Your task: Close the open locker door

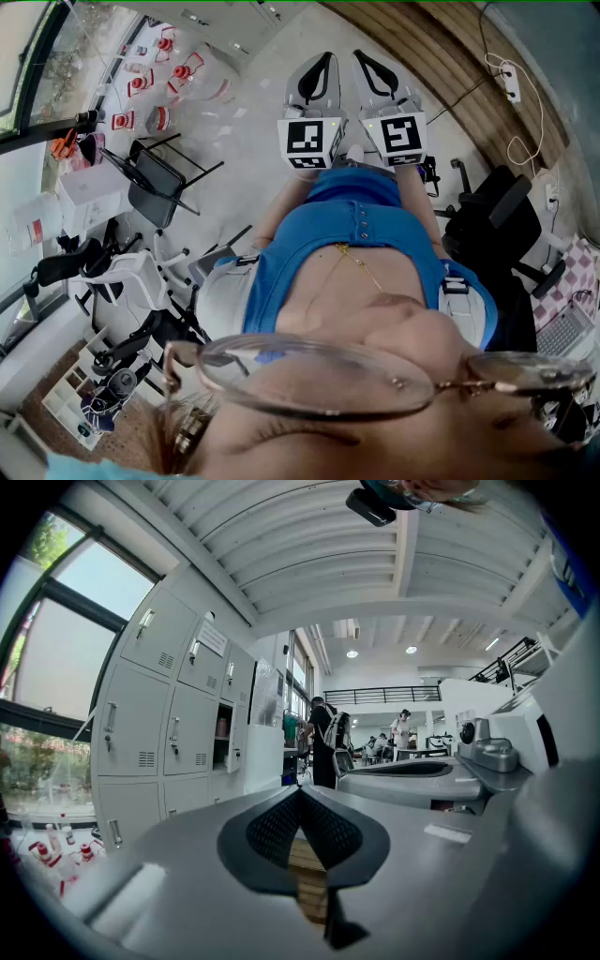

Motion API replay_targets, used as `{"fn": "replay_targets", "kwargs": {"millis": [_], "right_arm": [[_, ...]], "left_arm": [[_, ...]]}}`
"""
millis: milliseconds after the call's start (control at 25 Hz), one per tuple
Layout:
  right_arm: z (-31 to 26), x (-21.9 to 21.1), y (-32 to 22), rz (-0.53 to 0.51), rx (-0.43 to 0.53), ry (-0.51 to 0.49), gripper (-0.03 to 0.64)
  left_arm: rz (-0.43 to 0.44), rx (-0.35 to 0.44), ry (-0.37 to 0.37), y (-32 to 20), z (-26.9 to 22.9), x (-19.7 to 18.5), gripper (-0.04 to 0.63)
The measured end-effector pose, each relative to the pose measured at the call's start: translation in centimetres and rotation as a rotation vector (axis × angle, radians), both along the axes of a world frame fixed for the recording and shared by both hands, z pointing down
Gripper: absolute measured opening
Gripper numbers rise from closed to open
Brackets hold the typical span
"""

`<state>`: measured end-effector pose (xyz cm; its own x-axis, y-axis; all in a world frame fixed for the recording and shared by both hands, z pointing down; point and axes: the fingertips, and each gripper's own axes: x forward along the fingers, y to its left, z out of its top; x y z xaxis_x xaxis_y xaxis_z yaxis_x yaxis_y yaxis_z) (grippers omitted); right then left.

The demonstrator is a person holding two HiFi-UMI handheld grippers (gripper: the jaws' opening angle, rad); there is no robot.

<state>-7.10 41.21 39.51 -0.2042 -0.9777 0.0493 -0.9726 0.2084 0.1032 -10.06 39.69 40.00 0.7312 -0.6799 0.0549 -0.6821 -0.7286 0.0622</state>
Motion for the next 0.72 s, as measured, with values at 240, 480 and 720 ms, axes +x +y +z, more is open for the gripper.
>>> {"fn": "replay_targets", "kwargs": {"millis": [240,480,720], "right_arm": [[0.2,0.6,-1.4,-0.008,0.001,-0.024,0.002],[0.8,1.5,-6.3,-0.002,-0.006,-0.032,0.002],[0.2,2.8,-14.5,0.021,0.018,-0.024,0.002]], "left_arm": [[0.014,-0.012,0.004,-1.3,0.3,1.0,0.000],[0.034,-0.023,0.012,-6.3,0.7,1.8,0.000],[0.075,-0.013,0.031,-14.7,0.4,3.5,0.000]]}}
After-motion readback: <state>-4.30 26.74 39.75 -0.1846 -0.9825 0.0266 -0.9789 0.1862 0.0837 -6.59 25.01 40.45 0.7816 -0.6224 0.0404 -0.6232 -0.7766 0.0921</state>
